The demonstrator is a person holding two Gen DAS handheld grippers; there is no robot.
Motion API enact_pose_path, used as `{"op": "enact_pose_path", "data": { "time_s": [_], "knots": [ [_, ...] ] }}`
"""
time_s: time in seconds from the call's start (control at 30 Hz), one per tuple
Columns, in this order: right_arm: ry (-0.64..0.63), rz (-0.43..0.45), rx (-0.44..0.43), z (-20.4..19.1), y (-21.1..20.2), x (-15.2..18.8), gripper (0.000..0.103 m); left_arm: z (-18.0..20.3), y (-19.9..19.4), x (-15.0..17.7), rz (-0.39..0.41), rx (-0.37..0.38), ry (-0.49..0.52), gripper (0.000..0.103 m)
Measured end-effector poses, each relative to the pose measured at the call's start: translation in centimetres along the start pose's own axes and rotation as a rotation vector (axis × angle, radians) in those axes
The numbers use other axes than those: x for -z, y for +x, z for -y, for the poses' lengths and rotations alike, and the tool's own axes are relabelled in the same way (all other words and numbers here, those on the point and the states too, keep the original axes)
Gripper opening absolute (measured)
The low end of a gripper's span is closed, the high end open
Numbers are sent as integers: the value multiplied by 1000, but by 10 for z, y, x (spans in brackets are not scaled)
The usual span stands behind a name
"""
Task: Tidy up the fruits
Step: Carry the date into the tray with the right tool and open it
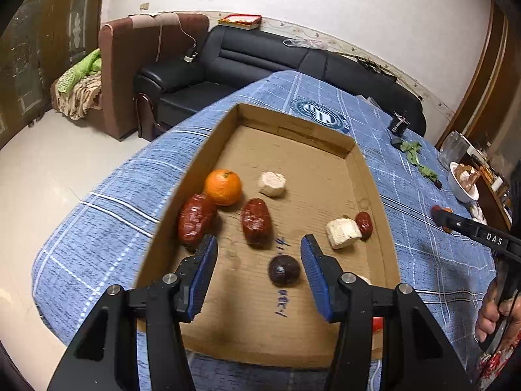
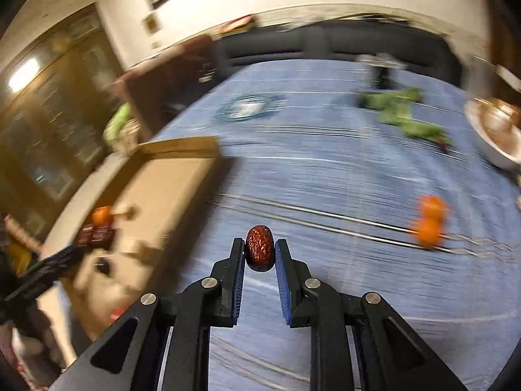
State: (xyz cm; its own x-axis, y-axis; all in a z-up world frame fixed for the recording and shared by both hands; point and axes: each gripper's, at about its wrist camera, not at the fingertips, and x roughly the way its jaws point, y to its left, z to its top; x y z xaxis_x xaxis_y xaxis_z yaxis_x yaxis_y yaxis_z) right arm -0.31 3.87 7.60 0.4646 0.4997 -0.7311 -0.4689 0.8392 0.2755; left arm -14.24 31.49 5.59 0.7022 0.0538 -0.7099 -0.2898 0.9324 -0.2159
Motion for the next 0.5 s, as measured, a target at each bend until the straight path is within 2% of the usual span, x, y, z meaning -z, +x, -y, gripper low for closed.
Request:
{"op": "enact_pose_path", "data": {
  "time_s": [0.1, 0.23, 0.33, 0.4, 0.5],
  "knots": [
    [-49, -51, -86, -43, 26, -11, 21, -8, -4, -1, 10, -8, -10, 53],
    [-107, -111, -102, -86, 69, -23, 21, -20, -6, 0, 10, -9, -29, 53],
    [-114, -149, -100, -99, 93, -25, 21, -32, -8, 0, 9, -15, -49, 53],
    [-91, -169, -113, -104, 107, -25, 22, -40, -8, 0, 2, 11, -68, 53],
    [-79, -181, -122, -109, 116, -25, 26, -42, -8, -1, -1, 15, -66, 53]
  ]
}}
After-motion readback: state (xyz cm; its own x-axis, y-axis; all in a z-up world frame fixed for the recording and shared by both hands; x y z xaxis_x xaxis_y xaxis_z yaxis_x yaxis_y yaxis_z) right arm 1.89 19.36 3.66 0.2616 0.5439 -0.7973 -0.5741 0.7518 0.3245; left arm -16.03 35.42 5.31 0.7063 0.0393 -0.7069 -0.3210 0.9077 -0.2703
